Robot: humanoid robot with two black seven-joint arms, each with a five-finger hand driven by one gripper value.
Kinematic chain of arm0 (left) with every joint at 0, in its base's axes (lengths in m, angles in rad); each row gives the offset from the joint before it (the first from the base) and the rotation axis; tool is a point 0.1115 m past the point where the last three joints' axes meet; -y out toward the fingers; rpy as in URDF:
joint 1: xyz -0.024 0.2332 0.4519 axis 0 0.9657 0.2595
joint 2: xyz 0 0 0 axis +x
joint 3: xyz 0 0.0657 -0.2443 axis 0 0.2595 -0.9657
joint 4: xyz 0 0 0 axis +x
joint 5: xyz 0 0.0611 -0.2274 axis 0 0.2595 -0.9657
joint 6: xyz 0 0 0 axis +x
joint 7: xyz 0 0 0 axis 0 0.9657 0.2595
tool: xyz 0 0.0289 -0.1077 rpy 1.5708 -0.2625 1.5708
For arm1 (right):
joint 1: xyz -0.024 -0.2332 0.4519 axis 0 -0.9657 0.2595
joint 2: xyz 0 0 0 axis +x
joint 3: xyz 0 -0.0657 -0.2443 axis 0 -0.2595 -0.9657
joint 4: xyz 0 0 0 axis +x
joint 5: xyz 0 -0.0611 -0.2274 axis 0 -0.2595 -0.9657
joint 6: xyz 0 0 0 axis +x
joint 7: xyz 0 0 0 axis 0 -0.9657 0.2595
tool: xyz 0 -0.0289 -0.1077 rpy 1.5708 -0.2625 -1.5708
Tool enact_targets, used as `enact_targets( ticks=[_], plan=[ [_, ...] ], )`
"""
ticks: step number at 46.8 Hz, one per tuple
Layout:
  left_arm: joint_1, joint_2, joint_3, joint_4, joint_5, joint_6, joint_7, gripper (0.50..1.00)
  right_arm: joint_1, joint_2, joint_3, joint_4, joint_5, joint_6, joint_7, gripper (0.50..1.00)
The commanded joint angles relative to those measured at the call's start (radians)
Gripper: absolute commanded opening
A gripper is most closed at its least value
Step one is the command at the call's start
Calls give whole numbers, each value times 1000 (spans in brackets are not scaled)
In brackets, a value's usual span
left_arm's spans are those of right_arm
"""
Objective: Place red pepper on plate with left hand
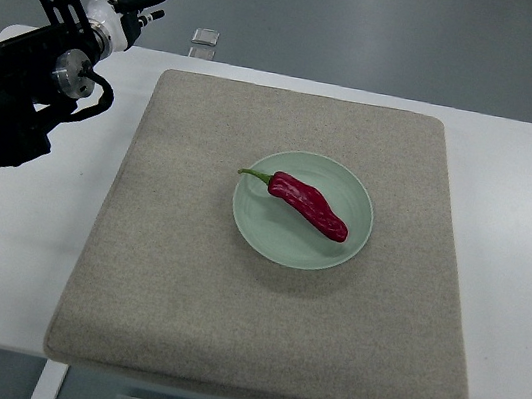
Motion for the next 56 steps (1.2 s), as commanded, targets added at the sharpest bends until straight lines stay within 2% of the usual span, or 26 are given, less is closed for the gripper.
enact_targets(
  ticks=[1, 5, 8, 56],
  plan=[
    [18, -19, -6, 44, -51, -92, -13, 964, 1, 0, 0, 0, 0, 0, 0, 928],
    [31, -41, -30, 102, -76, -166, -22, 964, -1, 0, 0, 0, 0, 0, 0, 928],
    [37, -45, -53, 122, -76, -188, -30, 964, -1, 0, 0, 0, 0, 0, 0, 928],
    [65, -48, -78, 122, -62, -204, -39, 988, -1, 0, 0, -2, 0, 0, 0, 928]
  ],
)
